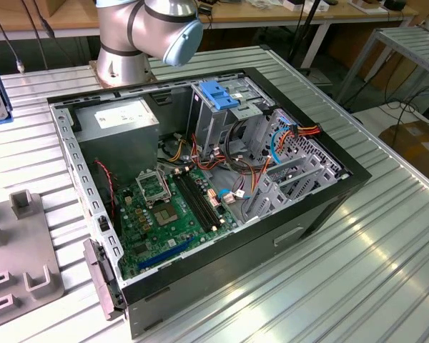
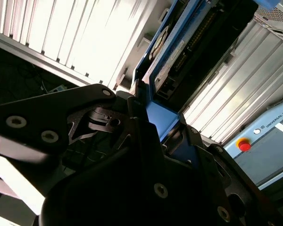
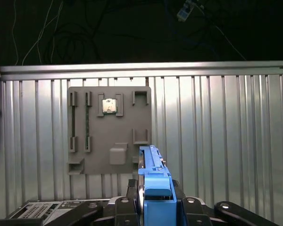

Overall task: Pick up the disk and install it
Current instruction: 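Pick up the disk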

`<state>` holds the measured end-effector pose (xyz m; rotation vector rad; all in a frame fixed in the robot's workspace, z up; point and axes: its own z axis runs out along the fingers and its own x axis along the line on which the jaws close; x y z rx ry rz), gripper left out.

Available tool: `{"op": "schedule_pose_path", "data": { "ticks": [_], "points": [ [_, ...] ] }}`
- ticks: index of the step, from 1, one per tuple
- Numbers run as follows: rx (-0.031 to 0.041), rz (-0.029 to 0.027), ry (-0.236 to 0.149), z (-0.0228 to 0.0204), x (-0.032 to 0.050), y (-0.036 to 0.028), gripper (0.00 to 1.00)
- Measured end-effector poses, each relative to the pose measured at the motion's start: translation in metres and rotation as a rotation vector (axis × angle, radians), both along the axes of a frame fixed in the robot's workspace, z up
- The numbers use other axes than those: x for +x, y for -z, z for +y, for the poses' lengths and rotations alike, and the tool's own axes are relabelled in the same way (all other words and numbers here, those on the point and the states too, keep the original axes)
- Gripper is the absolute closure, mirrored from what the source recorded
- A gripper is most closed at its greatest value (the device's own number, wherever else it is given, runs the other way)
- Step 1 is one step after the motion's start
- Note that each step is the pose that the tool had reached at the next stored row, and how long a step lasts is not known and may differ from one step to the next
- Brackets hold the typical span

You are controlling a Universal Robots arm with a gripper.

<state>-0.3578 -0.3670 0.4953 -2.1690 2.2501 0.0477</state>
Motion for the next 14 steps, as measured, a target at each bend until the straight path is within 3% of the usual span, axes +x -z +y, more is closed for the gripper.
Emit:
{"op": "schedule_pose_path", "data": {
  "ticks": [14],
  "points": [
    [0.0, 0.0, 0.0, 0.0, 0.0141, 0.0001, 0.63]
  ]
}}
